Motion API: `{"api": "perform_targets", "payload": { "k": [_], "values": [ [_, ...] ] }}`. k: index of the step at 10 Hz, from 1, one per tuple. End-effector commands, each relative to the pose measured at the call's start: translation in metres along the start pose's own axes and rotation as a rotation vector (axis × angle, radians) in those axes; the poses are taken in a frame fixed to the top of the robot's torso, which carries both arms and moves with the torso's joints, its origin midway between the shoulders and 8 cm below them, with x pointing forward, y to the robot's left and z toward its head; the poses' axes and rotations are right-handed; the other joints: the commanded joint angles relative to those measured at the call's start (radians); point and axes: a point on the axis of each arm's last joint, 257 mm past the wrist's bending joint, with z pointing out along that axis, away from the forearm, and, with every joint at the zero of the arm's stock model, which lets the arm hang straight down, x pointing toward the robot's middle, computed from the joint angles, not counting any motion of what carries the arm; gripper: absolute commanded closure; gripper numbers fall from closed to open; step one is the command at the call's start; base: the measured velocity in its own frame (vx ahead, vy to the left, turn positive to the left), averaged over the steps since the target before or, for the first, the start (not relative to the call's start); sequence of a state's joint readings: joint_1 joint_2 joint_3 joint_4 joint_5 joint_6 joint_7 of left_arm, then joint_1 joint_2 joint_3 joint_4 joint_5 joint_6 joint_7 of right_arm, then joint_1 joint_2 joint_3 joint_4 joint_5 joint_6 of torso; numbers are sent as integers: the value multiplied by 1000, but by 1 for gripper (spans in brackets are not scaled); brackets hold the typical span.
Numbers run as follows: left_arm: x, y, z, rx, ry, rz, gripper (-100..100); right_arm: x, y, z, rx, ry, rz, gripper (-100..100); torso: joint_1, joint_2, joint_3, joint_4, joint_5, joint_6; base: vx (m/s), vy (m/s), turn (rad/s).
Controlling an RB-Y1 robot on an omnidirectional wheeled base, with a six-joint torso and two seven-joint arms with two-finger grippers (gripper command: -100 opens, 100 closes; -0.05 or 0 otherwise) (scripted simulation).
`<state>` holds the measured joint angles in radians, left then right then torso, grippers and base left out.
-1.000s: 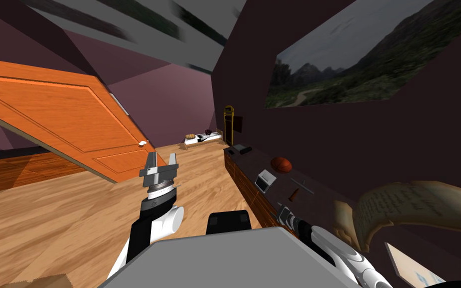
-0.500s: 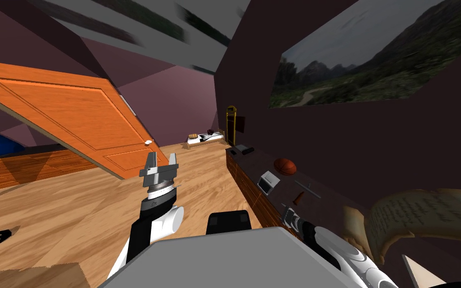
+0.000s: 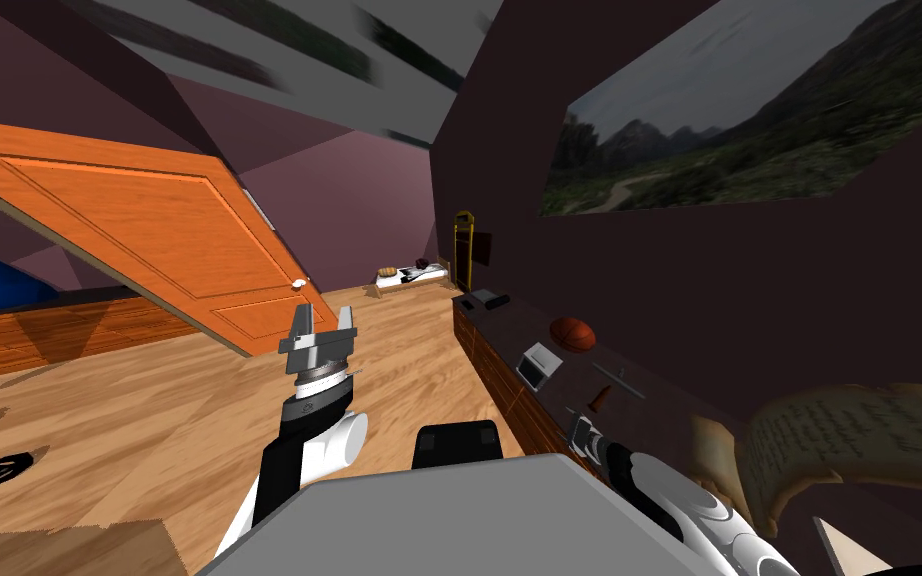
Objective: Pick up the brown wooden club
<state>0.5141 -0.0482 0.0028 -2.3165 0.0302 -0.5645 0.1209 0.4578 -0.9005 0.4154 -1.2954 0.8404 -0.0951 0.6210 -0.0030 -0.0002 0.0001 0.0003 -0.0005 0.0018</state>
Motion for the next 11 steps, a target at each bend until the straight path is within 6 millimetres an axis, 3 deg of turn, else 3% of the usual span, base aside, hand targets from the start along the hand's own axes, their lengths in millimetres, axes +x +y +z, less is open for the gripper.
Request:
{"api": "perform_targets", "payload": {
  "k": [1,5,6,11],
  "values": [
    [0,0,0,0,0,0,0,0,0,0,0,0,0,-100,0,0,0,0,0,0,-4,-8,-22],
    [0,0,0,0,0,0,0,0,0,0,0,0,0,-100,1,0,0,0,0,0,3,6,17],
    [0,0,0,0,0,0,0,16,-6,-2,13,37,-37,-100,1,-1,0,0,0,0,28,-9,162],
    [0,0,0,0,0,0,0,34,-9,-6,18,79,-104,-100,-2,-1,-1,0,-1,0,10,-34,56]
  ]
}}
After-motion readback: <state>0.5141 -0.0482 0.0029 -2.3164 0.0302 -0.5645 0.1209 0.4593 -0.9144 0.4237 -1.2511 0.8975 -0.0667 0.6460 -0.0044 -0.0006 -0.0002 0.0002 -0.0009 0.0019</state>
